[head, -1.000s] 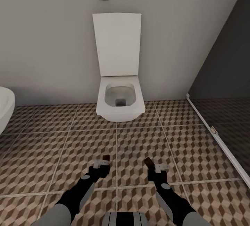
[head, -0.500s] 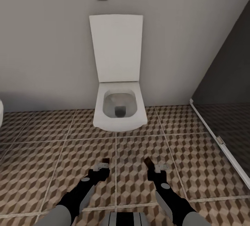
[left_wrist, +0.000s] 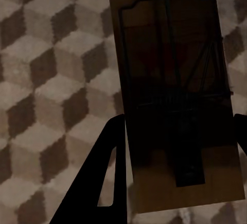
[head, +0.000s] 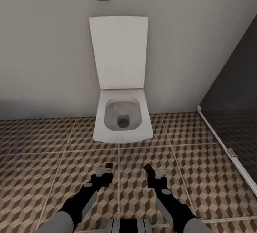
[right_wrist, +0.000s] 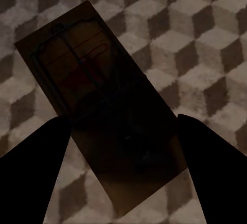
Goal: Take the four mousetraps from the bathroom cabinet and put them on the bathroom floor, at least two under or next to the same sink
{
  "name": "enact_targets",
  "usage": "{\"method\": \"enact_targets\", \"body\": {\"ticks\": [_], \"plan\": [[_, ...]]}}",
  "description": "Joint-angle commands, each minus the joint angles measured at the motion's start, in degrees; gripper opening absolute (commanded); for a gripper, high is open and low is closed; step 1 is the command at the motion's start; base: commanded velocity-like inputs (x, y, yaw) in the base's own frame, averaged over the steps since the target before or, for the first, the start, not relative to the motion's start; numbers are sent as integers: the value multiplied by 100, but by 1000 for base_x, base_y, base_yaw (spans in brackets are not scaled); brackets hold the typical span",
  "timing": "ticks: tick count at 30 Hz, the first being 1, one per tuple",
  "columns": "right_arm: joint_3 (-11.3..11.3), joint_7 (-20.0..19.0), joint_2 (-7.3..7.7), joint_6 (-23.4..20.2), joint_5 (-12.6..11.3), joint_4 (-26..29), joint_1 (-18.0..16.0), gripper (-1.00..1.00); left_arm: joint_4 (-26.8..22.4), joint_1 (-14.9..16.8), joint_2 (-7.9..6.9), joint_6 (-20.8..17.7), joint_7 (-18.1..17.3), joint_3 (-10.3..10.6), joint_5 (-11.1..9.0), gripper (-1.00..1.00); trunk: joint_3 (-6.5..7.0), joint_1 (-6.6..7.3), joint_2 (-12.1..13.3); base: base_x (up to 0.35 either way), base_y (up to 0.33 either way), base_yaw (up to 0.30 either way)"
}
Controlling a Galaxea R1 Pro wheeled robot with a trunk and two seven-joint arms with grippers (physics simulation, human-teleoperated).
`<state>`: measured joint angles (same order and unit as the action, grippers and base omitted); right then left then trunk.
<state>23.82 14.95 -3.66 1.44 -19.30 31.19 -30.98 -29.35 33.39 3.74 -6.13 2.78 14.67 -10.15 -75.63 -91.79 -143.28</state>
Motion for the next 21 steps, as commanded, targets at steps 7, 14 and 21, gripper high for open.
{"method": "enact_targets", "body": {"ticks": [7, 14, 21], "plan": [[57, -30, -43, 14, -57, 1, -4, -100, -1, 1, 41, -28, 39, 36, -48, -100, -4, 1, -2, 31, 0, 0], [70, -147, -181, 8, -46, -7, -2, -100, 0, 1, 73, -34, 36, 45, -48, -100, -4, 1, -2, 68, 0, 0], [95, -359, -219, -113, 62, -6, -5, -100, 7, 1, 75, -37, 32, 52, -48, -100, -4, 1, -2, 2, 0, 0]]}}
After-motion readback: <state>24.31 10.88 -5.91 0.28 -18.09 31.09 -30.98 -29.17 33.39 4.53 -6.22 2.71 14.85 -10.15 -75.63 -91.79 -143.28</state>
